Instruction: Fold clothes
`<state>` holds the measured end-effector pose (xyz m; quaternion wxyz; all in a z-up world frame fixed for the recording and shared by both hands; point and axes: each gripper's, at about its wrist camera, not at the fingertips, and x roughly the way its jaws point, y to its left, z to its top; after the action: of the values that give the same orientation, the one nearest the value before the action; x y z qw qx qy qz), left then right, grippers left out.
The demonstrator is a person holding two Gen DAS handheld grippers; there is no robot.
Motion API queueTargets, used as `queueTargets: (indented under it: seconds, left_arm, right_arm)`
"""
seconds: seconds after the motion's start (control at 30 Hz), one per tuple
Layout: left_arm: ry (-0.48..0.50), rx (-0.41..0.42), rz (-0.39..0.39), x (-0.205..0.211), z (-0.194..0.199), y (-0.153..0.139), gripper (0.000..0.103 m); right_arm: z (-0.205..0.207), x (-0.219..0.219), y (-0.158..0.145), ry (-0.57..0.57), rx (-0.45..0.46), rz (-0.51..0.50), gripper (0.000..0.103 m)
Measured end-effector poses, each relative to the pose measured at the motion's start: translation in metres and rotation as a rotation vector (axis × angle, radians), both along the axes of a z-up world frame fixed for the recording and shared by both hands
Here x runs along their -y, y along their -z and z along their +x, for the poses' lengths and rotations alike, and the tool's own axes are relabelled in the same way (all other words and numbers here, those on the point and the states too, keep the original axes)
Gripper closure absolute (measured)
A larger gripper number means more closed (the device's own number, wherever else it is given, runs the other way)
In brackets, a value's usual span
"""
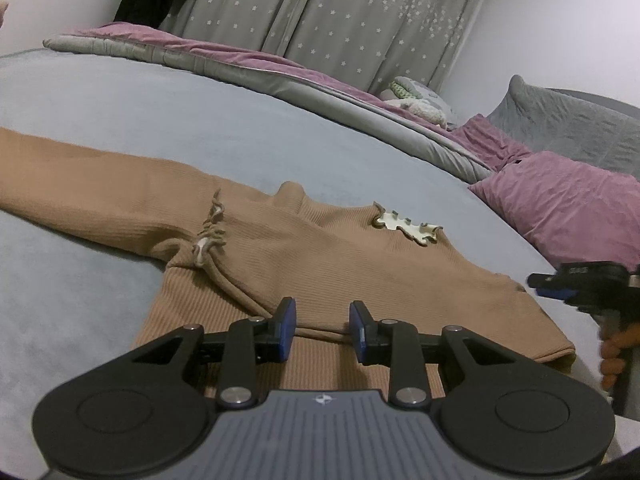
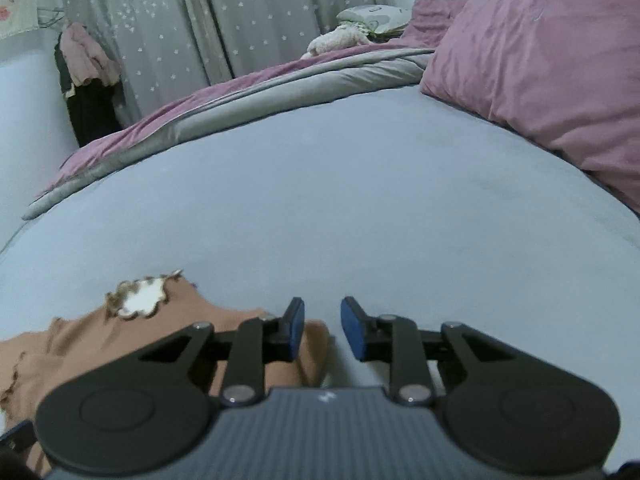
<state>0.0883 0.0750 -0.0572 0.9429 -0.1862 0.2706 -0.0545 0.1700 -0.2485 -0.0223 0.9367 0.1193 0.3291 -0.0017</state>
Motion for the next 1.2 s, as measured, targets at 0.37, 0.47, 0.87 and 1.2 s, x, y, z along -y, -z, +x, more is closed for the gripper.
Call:
queueTargets:
  seconds: [0.37,0.47,0.87,1.2]
  left_arm:
    - [-0.001,-0.006,0.004,-0.001,-0.003,-0.002,0.075]
    - [0.001,-0.011,0.001,-0.001,-0.003,-0.001,0.075]
    - [-0.027,-0.04,-0.036,-0.015,-0.012,-0.021,0.071]
    - [-0.14,-0.075,-0.011,-0.048,-0.018,-0.036,0.058]
  right_arm:
    - [-0.08,-0.044,0.01,-0.118,-0.028,-0.147,0.081]
    - [-0.086,-0.05,0.021,-0.107,-0.058,-0.225,0.081]
    - [-0.109,-0.051,-0.009,-0.072,-0.024,-0.179,0.071]
    - [-0.125,-0.049,-0.02,-0.079,-0.02,-0.093,0.044]
